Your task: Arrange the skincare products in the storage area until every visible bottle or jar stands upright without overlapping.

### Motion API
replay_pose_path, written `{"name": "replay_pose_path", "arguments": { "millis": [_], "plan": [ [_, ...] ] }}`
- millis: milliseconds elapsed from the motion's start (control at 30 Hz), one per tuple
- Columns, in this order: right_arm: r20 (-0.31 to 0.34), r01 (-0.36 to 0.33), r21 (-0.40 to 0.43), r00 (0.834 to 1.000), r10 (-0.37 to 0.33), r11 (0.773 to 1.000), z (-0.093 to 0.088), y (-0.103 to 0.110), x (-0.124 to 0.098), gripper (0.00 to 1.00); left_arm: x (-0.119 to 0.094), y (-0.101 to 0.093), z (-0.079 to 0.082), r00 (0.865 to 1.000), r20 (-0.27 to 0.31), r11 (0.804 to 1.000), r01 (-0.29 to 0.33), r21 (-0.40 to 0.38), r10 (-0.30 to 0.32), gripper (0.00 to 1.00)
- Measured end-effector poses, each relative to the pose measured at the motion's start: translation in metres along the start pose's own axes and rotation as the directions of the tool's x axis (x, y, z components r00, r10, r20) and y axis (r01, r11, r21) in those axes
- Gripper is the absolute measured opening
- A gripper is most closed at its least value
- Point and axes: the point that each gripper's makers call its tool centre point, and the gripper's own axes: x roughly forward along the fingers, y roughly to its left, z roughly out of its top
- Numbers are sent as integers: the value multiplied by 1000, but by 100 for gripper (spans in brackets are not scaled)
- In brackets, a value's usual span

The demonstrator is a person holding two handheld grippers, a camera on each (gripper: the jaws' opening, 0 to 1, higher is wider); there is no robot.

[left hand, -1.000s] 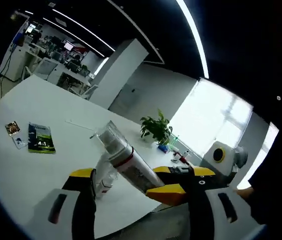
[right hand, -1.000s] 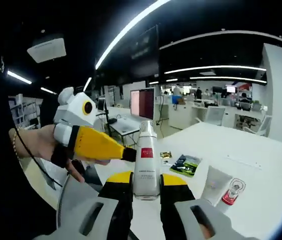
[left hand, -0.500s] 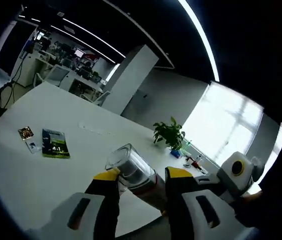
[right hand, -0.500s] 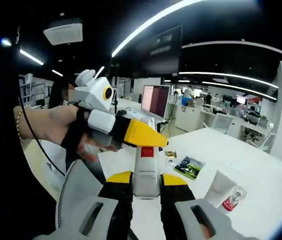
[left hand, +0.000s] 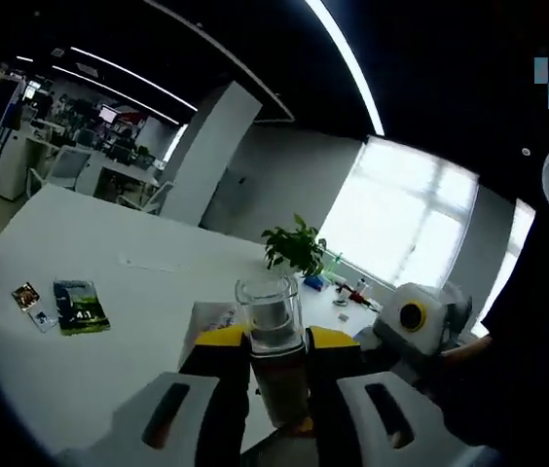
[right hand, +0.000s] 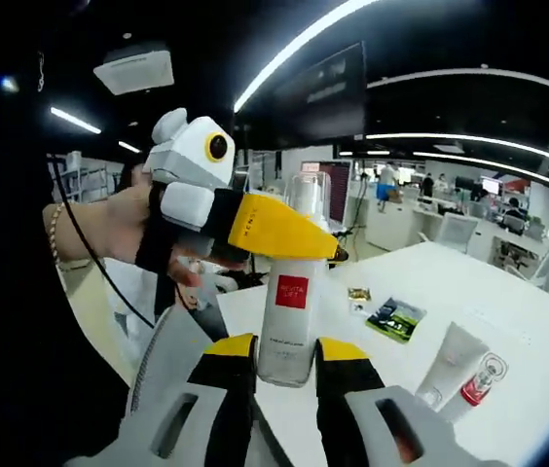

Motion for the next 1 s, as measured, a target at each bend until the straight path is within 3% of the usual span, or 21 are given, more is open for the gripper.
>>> {"name": "replay_pose_path", "arguments": {
  "millis": [133, 200, 233, 300, 433, 533, 833, 1000],
  "plan": [
    [18, -121, 57, 993, 120, 991, 4, 7, -5, 21, -8, -17, -2, 993, -77, 987, 103, 121, -94, 17],
    [37, -170, 110, 985, 167, 979, 9, 6, -10, 28, -11, -22, -3, 987, -111, 980, 130, 152, -113, 17],
    [48, -227, 135, 974, 223, 964, 11, 10, -14, 29, -12, -26, -3, 984, -123, 974, 152, 170, -132, 17],
    [57, -243, 136, 970, 237, 960, 15, 6, -15, 29, -15, -35, -2, 975, -135, 963, 197, 183, -174, 17],
    [80, -349, 146, 937, 340, 926, 25, 17, -18, 33, -17, -48, 2, 957, -145, 940, 275, 202, -249, 17],
    [137, -402, 153, 913, 383, 903, 38, 25, -18, 32, -17, -51, 5, 954, -137, 936, 291, 197, -268, 17],
    [162, -429, 139, 899, 407, 893, 43, 40, -15, 14, -19, -53, 5, 955, -124, 939, 290, 184, -271, 17],
    [168, -431, 148, 898, 407, 890, 44, 40, -18, 12, -19, -53, 7, 956, -103, 938, 291, 186, -276, 18]
  ]
}}
